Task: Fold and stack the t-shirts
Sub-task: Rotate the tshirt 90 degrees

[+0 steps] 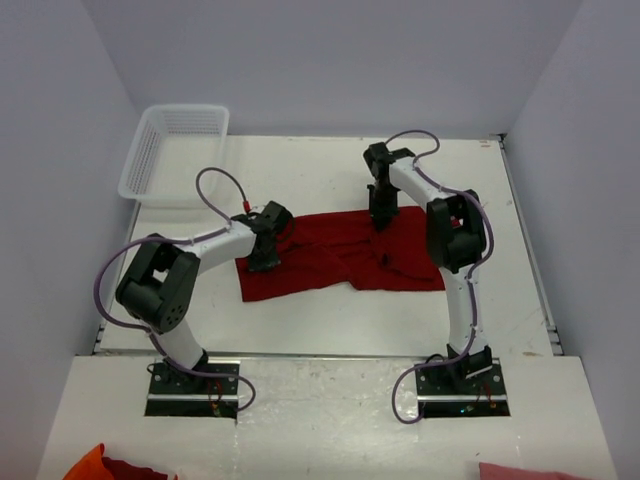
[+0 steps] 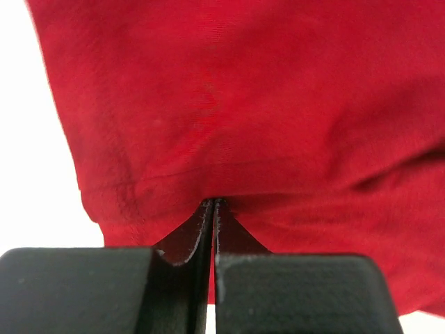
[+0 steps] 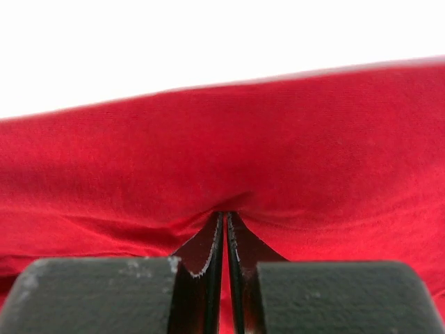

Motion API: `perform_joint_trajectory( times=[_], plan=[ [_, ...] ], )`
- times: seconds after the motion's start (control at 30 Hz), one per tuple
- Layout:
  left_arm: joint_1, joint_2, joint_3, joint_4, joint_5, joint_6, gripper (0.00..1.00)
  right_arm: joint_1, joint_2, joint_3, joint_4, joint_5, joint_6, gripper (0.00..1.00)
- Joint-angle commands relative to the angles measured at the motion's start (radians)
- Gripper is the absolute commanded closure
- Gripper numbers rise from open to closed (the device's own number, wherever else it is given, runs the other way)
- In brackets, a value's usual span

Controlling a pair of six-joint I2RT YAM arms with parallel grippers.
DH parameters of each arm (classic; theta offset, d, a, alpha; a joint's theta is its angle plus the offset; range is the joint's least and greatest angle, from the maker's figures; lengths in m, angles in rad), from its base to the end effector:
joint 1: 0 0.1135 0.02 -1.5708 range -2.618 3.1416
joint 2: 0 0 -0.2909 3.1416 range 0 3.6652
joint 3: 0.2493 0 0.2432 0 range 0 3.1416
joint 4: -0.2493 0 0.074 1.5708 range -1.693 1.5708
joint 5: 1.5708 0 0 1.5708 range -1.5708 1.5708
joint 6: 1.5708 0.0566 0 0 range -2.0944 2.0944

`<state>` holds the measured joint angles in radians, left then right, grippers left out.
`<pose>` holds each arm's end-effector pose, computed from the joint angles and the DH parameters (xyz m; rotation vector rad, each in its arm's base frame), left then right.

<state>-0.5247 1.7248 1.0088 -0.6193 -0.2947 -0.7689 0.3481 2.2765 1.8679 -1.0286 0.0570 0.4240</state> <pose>0.2780 -0.1419 0.1669 -0.3863 2.7483 0.1308 0.4393 0.1560 0.1670 0.1194 2.9940 -0.0037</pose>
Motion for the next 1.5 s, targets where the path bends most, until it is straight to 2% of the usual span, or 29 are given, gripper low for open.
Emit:
perform_joint_trajectory(
  times=[0.0,0.17,0.3,0.43,0.47,0.6,0.67,0.7,0.77,0.8,0.83,0.9,0.97,1.13,1.23,1.47],
  plan=[
    [-0.058,0.064,-0.108,-0.103,0.146,-0.041,1.00,-0.017,0.066,0.163,-0.048,0.004,-0.024,0.96],
    [-0.138,-0.013,-0.092,-0.126,0.046,-0.033,1.00,-0.034,0.054,0.293,-0.027,0.081,-0.048,0.96],
    [-0.210,-0.100,-0.056,-0.140,0.002,-0.058,1.00,-0.054,-0.058,0.312,0.039,0.125,-0.076,0.97],
    [-0.332,-0.178,0.011,-0.134,-0.069,-0.005,1.00,-0.078,-0.251,0.289,0.079,0.223,-0.071,0.97],
    [-0.342,-0.182,0.046,-0.122,-0.069,0.015,1.00,-0.081,-0.347,0.254,0.081,0.251,-0.070,0.96],
    [-0.354,-0.151,0.164,-0.002,0.013,0.143,0.98,-0.096,-0.590,0.107,0.075,0.339,-0.054,0.93],
    [-0.351,-0.102,0.255,0.073,0.087,0.241,0.95,-0.112,-0.706,0.018,0.059,0.325,-0.044,0.93],
    [-0.348,-0.078,0.295,0.128,0.176,0.272,0.93,-0.127,-0.739,-0.007,0.049,0.317,-0.027,0.95],
    [-0.344,0.027,0.434,0.170,0.247,0.338,0.92,-0.135,-0.800,-0.077,0.022,0.285,-0.010,1.00],
    [-0.337,0.069,0.485,0.194,0.337,0.370,0.95,-0.133,-0.858,-0.104,0.022,0.273,0.004,1.00],
    [-0.321,0.166,0.548,0.188,0.373,0.384,0.97,-0.135,-0.889,-0.125,0.021,0.245,0.015,1.00],
    [-0.299,0.260,0.719,0.184,0.485,0.425,1.00,-0.132,-0.963,-0.186,0.019,0.199,0.033,1.00],
    [-0.279,0.393,0.885,0.185,0.630,0.445,1.00,-0.127,-1.002,-0.246,0.021,0.143,0.035,1.00],
    [-0.233,0.663,1.204,0.167,0.826,0.433,1.00,-0.118,-1.092,-0.380,0.028,0.145,0.027,1.00],
    [-0.224,0.757,1.270,0.185,0.882,0.430,1.00,-0.118,-1.129,-0.418,0.033,0.135,0.021,1.00],
    [-0.218,0.913,1.272,0.217,0.907,0.418,1.00,-0.120,-1.170,-0.443,0.030,0.147,0.015,1.00]
  ],
)
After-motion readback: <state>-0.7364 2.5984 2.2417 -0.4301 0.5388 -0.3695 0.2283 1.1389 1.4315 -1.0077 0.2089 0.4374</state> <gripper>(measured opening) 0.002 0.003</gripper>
